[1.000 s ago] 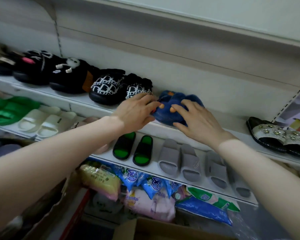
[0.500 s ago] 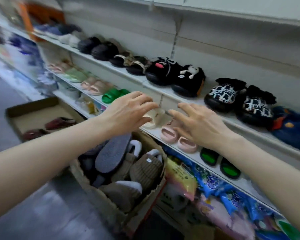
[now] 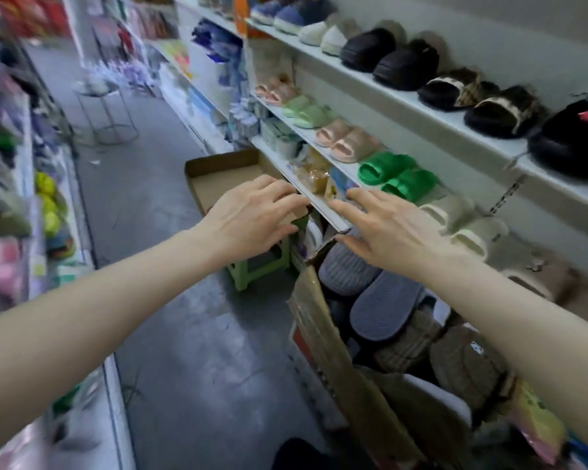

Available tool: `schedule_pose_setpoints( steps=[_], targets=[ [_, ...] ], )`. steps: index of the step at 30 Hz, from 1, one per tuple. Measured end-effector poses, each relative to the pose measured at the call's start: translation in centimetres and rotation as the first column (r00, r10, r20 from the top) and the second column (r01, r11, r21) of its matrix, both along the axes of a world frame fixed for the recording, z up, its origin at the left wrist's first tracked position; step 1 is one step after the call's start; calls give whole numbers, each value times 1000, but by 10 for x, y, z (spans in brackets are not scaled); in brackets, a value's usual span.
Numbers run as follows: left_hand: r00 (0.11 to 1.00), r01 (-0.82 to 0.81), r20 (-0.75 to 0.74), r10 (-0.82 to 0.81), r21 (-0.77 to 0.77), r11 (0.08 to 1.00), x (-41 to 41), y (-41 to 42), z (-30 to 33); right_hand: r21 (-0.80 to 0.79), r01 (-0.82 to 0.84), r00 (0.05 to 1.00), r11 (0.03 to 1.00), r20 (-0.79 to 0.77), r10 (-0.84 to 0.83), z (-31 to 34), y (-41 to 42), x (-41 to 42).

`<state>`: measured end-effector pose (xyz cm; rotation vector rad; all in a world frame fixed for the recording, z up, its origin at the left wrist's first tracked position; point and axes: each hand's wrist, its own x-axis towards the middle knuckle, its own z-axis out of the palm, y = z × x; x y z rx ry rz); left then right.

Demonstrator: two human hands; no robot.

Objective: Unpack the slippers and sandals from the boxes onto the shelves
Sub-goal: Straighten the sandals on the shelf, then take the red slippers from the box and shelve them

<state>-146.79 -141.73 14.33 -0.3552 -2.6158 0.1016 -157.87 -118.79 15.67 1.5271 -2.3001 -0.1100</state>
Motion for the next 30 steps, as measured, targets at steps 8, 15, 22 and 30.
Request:
schedule_pose_setpoints(
  steps=[8,15,22,30],
  targets=[
    [981,-180,79,176,56,982,-35,-98,-50,4,-92,990,996,110,91,-50,-121,-55],
    [950,-227,232,210,49,973,-142,-186,-76,7,-72,974,997,216,68,-91,-206,-163],
    [926,-242,317,206,77,967,-244,-269,-100,72,-20,944,997,330,-5,-120,-288,-262],
    [887,-228,435,155,121,966,-330,-378,-162,152,57,914,987,390,-113,-168,-393,-327]
  ],
)
